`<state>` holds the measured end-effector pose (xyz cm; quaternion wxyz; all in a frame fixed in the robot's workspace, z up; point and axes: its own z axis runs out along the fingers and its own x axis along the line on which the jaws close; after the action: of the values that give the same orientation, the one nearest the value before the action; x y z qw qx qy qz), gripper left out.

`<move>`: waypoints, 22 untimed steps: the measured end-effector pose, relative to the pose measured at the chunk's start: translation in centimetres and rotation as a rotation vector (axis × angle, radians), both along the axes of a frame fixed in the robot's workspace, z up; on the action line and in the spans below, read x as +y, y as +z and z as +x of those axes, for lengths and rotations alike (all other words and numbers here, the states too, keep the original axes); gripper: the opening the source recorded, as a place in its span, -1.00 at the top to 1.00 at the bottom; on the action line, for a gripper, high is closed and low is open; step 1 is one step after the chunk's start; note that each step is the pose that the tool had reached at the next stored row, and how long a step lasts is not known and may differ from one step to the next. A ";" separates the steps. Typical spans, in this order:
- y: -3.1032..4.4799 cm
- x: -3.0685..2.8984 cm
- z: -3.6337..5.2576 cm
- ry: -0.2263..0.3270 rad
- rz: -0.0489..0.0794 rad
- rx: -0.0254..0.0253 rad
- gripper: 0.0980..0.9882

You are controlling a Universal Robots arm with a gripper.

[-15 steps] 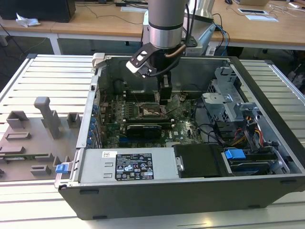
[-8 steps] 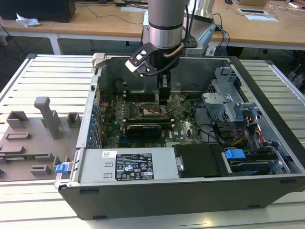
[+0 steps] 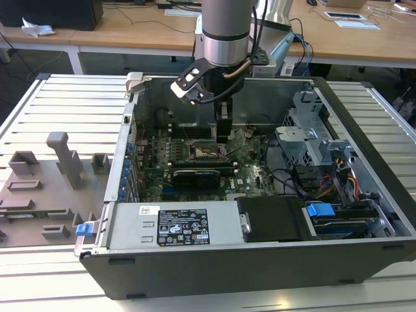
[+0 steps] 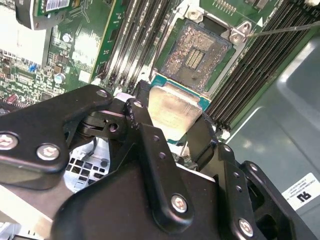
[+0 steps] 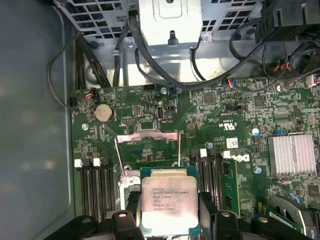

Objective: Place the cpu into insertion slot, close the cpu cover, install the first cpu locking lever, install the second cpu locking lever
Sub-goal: 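Place the cpu into insertion slot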

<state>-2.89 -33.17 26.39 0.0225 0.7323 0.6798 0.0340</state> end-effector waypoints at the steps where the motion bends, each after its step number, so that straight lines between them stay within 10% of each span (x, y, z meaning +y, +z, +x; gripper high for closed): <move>1: -0.02 0.00 -0.24 0.001 0.000 0.0001 0.00; 22: -1.42 0.00 -1.39 0.003 0.000 0.0001 0.00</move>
<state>-4.28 -33.17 24.97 0.0225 0.7312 0.6809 0.0339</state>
